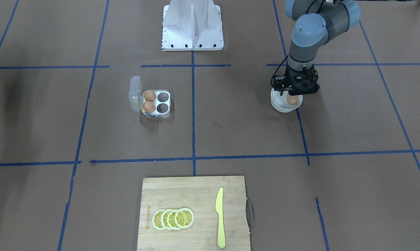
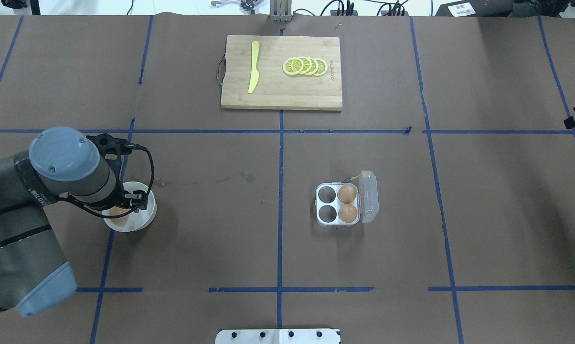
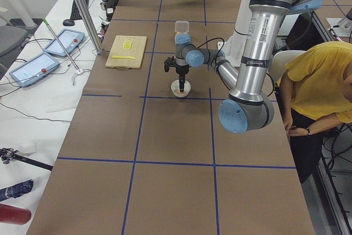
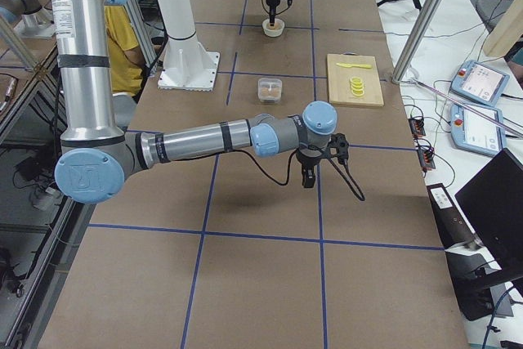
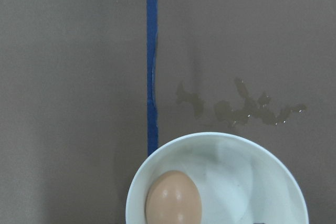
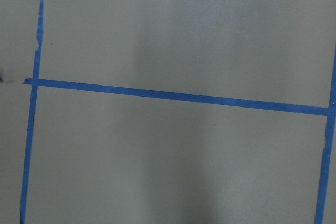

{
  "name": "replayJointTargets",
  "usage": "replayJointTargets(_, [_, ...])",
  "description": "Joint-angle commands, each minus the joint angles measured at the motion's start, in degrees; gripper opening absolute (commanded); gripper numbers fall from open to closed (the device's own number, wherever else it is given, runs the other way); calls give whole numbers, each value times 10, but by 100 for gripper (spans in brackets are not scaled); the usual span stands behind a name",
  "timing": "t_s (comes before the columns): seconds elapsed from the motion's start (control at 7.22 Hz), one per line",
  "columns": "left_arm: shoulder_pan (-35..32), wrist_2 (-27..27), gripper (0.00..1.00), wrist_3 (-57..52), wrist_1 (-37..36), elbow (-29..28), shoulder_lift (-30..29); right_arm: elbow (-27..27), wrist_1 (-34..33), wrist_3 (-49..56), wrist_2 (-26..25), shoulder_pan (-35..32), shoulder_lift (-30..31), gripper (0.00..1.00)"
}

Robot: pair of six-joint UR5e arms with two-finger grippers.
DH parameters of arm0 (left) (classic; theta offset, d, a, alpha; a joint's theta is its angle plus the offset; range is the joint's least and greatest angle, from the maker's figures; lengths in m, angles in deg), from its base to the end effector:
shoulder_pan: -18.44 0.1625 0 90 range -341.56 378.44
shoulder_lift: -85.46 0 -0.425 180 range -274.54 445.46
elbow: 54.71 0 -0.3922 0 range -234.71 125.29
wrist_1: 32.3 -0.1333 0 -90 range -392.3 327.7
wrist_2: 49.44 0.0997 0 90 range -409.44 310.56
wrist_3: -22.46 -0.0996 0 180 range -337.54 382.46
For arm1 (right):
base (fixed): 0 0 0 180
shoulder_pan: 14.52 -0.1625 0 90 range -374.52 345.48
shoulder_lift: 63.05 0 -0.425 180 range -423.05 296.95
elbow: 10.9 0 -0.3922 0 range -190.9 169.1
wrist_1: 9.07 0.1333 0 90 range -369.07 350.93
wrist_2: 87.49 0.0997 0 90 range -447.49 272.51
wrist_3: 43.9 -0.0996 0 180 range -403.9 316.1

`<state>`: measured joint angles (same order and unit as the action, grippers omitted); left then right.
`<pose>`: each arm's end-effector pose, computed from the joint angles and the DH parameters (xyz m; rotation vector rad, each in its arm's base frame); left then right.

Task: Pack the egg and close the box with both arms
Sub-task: 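Lower the left gripper into the bowl and grasp the brown egg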

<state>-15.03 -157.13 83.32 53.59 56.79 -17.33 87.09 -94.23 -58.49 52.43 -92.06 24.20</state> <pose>0.4036 -0.3904 0.3879 0.0138 0.6030 0.0080 -0.0562 -0.5191 0.5489 0.0449 -0.9010 -0.0838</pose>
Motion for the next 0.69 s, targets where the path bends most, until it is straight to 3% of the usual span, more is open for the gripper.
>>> replayJointTargets(0.0, [5, 0, 78, 0, 0, -9, -3, -2, 0, 0, 0, 0, 0, 100])
replayJointTargets(0.55, [8, 0, 76, 0, 0, -22, -18, -7, 0, 0, 0, 0, -1, 100])
